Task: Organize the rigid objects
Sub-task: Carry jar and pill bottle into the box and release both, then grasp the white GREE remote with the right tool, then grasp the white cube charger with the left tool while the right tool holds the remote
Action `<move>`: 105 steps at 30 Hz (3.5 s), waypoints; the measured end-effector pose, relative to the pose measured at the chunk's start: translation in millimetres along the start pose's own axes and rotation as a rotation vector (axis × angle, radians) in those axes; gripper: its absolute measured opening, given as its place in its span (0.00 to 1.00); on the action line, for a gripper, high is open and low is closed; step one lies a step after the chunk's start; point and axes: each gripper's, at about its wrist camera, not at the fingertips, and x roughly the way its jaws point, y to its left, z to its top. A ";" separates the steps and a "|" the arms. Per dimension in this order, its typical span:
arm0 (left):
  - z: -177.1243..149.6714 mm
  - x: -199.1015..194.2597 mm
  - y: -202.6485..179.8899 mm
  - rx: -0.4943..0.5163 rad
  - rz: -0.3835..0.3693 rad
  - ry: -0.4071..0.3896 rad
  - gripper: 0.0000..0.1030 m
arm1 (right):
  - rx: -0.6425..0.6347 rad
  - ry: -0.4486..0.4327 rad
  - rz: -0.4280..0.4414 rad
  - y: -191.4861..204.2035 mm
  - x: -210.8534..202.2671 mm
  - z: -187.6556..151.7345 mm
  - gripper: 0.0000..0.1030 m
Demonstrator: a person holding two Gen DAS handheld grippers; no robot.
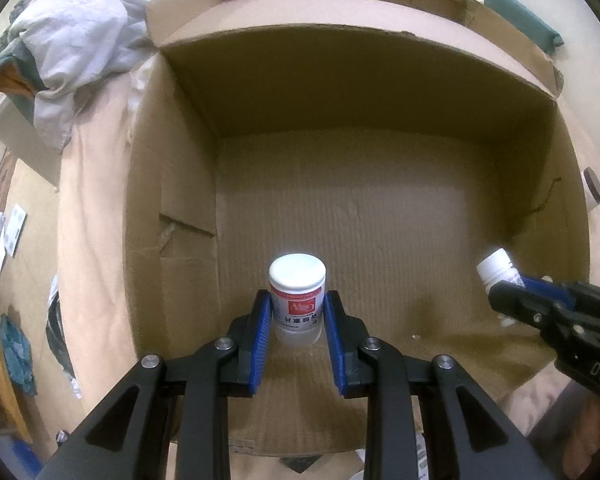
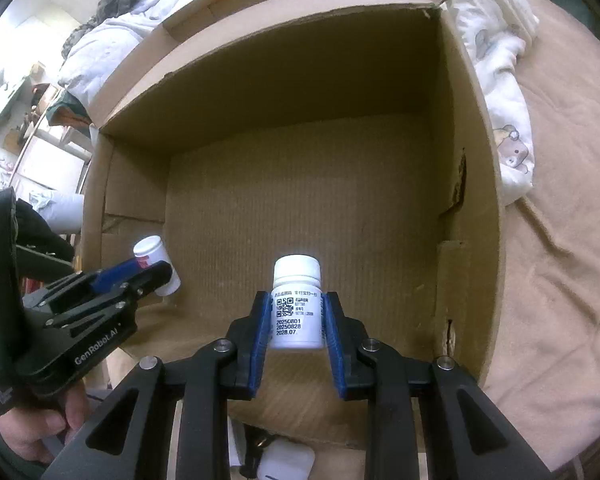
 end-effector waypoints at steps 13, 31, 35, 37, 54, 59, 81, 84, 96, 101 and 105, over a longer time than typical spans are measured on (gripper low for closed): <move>-1.9 -13.2 -5.4 -0.007 -0.006 -0.029 0.53 | -0.001 -0.084 0.099 8.4 -22.3 6.4 0.74; -9.1 -47.4 2.0 -0.024 0.013 -0.114 0.68 | 0.000 -0.321 0.082 2.1 -62.3 5.8 1.00; -16.2 -54.2 2.3 -0.023 -0.027 -0.120 0.76 | -0.056 -0.372 0.036 7.6 -70.6 2.3 1.00; -19.5 -57.2 2.4 -0.022 -0.032 -0.121 0.76 | -0.053 -0.381 0.035 5.5 -75.1 -0.2 1.00; -70.6 -87.7 53.8 -0.229 0.080 -0.071 0.89 | -0.041 -0.161 0.115 3.1 -74.1 -52.5 1.00; -94.0 -94.0 72.9 -0.322 0.077 -0.049 0.89 | -0.105 -0.029 0.225 26.8 -47.0 -61.9 0.76; -93.1 -87.7 94.7 -0.476 0.049 -0.016 0.90 | -0.470 0.325 -0.195 132.0 90.6 -74.1 0.49; -94.0 -87.1 95.9 -0.482 0.048 -0.011 0.90 | -0.480 0.303 -0.188 133.5 81.6 -75.9 0.45; -97.9 -81.6 90.5 -0.468 0.048 0.001 0.89 | -0.422 0.123 0.019 110.5 -32.4 -89.8 0.44; -104.4 -72.6 82.0 -0.429 0.059 0.028 0.89 | -0.416 -0.005 0.019 97.0 -62.4 -77.0 0.44; -111.4 -68.2 71.0 -0.400 0.024 0.048 0.89 | -0.393 -0.167 -0.040 75.2 -88.9 -73.5 0.44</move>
